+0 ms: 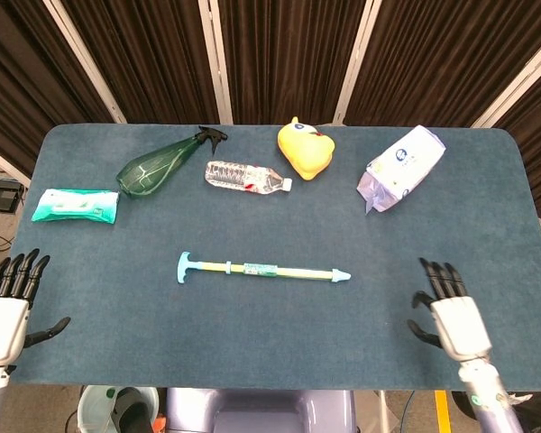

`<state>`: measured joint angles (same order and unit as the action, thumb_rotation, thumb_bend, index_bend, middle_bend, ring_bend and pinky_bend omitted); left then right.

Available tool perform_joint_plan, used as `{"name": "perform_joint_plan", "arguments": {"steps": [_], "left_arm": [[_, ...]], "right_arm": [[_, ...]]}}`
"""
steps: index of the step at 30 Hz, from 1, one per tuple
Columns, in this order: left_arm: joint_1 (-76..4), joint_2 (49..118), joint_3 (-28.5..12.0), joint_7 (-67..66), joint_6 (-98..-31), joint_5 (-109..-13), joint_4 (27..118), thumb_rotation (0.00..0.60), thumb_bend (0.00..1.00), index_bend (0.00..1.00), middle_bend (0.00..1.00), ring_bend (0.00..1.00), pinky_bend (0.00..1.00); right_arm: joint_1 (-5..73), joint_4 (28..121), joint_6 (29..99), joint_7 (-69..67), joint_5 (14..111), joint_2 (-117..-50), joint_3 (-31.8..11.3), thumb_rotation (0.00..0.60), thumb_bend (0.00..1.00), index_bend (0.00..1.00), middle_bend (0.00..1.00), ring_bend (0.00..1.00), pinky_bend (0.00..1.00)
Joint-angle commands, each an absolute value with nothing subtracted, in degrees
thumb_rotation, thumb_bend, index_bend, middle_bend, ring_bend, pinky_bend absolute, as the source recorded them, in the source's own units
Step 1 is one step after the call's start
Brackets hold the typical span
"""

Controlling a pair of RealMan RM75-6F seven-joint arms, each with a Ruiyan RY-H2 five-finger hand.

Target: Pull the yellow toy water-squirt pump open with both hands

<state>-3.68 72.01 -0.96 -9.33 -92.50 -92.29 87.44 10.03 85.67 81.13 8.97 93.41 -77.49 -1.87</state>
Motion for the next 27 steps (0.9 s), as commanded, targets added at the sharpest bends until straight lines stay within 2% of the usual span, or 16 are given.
{"name": "perform_joint_plan", "arguments": {"steps": [1,18,27], "left_arm": [[-3.91,72.27,-0.98,-9.29,-91.69,-91.83,86.94,0.6,0.03,0.0,0.0,0.0,0.05],[-5.36,73.3,-2.09,-9.52,-88.11,-89.08,85.33,0.6,0.03,0.0,0.0,0.0,0.05],[-5.9,73.52,-2.47,-9.49,-86.65,-87.86,84.83,0.6,0.03,0.0,0.0,0.0,0.05]], "right_arm": [[13.11,83.2,77.05,10.11,92.05,-81.24,-3.46,0.6,0.3,0.54,0.01,0.0,0.0],[20.33,76.06,66.75,11.78,87.29,-91.37,-6.28,0.6,0.3,0.4,0.0,0.0,0.0],[23.94,72.54,62.76,12.23,85.39,-94.93,-7.96,0.6,0.32,0.4,0.0,0.0,0.0]]}}
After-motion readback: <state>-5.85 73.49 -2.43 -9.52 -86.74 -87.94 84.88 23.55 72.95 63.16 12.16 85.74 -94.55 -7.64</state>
